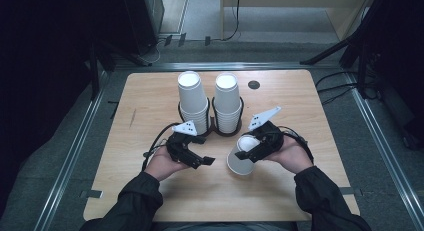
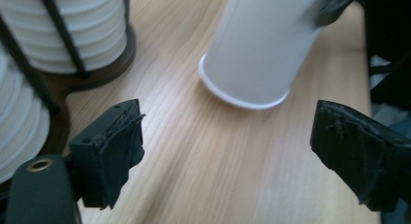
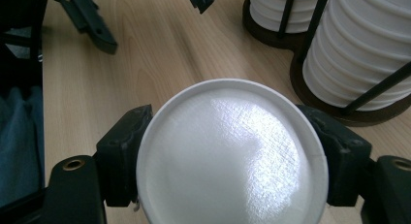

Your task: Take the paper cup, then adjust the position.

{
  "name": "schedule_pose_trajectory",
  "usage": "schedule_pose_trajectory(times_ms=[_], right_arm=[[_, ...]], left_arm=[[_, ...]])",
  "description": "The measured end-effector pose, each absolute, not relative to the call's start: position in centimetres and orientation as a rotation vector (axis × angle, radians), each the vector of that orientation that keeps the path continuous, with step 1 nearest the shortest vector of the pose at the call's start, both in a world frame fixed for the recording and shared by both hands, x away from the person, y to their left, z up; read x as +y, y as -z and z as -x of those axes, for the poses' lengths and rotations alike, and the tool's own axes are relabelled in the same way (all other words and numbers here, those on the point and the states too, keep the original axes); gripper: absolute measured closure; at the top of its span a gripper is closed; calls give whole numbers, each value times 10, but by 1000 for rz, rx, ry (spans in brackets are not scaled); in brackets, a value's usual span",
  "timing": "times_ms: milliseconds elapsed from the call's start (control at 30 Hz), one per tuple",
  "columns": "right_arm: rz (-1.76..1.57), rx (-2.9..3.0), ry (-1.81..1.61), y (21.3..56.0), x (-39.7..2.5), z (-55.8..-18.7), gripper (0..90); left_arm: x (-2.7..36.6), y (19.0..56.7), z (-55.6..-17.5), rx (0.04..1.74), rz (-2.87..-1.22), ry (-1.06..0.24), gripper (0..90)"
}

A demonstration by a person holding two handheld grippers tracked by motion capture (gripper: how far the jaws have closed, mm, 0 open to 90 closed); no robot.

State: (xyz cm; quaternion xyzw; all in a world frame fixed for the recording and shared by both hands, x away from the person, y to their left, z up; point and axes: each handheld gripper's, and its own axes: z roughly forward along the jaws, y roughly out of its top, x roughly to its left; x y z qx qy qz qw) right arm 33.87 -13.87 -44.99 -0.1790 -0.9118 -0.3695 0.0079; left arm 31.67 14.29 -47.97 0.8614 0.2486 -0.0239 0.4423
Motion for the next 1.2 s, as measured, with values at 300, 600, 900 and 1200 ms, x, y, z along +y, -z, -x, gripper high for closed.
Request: schedule_pose_trajectory(times_ms=[300, 600, 900, 1200], right_arm=[[534, -2797, 1202, 448, -133, -338, 257], [499, -2771, 1231, 445, -126, -334, 257], [479, -2738, 1296, 440, -122, -331, 257], [460, -2715, 1351, 433, -114, -327, 258]], left_arm=[[136, 479, -314, 586, -2152, 62, 80], [118, 483, -313, 547, -2172, 88, 51], [106, 487, -312, 482, -2174, 85, 24], [98, 490, -312, 459, -2182, 81, 24]])
